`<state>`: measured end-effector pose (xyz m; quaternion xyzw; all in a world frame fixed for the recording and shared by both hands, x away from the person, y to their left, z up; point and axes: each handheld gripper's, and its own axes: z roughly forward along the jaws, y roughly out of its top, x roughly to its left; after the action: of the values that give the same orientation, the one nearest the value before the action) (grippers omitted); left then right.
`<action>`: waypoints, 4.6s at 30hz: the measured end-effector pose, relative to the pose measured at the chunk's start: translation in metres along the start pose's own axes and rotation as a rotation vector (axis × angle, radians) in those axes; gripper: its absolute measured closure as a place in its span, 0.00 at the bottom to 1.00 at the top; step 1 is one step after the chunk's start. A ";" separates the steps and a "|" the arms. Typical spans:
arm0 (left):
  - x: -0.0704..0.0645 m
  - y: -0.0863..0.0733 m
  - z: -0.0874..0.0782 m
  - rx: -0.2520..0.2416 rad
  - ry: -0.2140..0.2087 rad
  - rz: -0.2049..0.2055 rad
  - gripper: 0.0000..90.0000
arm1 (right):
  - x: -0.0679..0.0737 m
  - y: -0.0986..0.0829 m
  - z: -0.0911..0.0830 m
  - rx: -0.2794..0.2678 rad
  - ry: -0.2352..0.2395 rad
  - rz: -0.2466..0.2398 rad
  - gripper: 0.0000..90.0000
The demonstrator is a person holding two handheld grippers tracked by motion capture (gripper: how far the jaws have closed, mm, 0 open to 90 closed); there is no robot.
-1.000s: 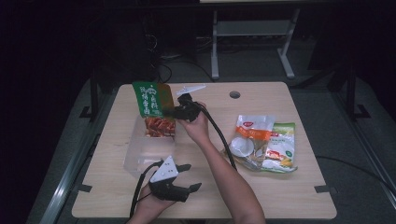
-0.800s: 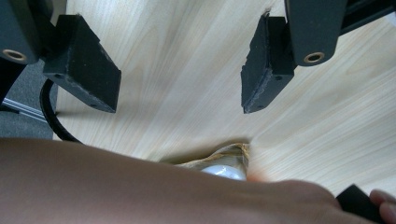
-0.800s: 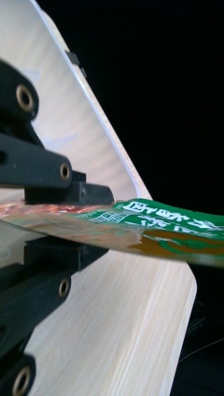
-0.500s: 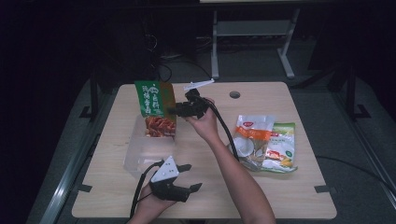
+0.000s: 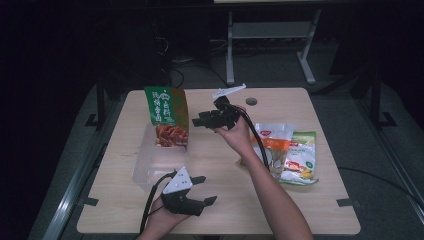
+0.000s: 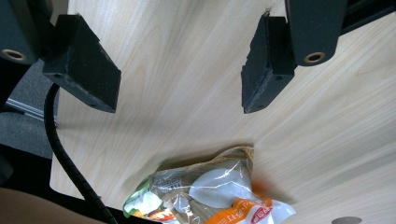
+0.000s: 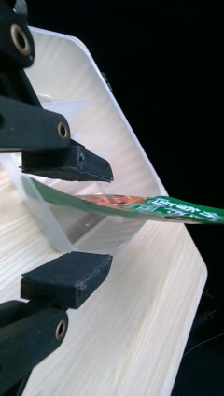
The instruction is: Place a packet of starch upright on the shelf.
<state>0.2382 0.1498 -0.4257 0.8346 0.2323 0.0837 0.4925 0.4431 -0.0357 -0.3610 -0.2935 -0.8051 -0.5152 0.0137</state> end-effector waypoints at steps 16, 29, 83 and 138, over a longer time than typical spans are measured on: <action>0.000 0.002 0.008 0.006 -0.023 -0.017 0.31 | -0.005 -0.027 -0.054 0.048 -0.041 0.010 0.54; -0.002 0.018 0.019 -0.001 -0.032 0.000 0.32 | -0.010 -0.056 -0.107 0.092 -0.097 0.055 0.51; -0.010 0.016 0.026 0.012 -0.051 0.020 0.30 | -0.038 -0.153 -0.220 0.143 -0.334 0.244 0.50; -0.007 0.015 0.035 0.028 -0.058 0.012 0.30 | -0.084 -0.142 -0.167 0.131 -0.306 0.365 0.80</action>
<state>0.2498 0.1129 -0.4300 0.8449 0.2139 0.0594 0.4867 0.3968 -0.2561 -0.4267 -0.5071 -0.7631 -0.4007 0.0035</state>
